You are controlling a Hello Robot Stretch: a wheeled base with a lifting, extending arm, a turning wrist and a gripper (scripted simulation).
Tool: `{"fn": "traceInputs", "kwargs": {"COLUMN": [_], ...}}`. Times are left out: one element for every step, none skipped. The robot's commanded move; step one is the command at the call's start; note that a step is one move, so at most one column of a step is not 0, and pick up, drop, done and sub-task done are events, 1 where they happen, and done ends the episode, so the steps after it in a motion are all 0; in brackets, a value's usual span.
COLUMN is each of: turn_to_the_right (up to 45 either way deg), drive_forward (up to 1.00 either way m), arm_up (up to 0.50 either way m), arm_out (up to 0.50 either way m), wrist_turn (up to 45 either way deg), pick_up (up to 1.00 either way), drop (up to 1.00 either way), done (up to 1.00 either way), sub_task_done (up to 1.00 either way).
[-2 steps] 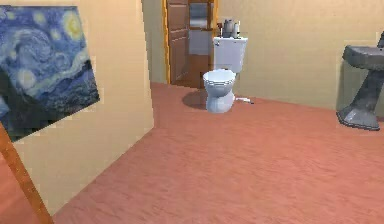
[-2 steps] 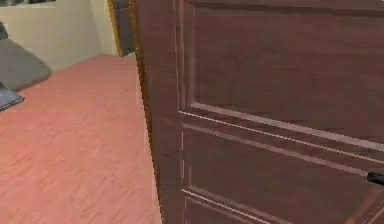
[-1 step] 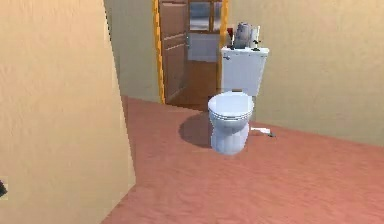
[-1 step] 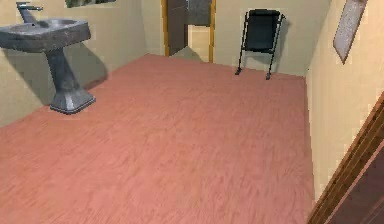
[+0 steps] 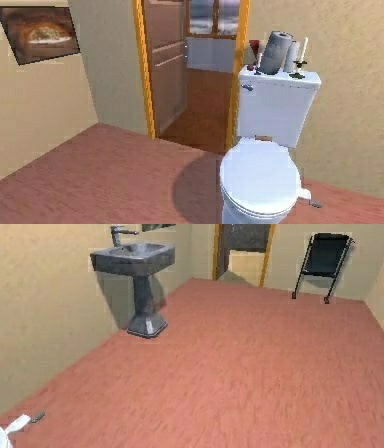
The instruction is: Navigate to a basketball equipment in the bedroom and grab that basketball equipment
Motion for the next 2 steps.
{"fn": "traceInputs", "kwargs": {"turn_to_the_right": [-6.0, 0.0], "drive_forward": [0.00, 0.45], "arm_up": [0.00, 0.00], "arm_out": [0.00, 0.00], "wrist_turn": [0.0, 0.0], "pick_up": [0.00, 0.00], "drop": [0.00, 0.00], "done": [0.00, 0.00], "sub_task_done": [0.00, 0.00]}}
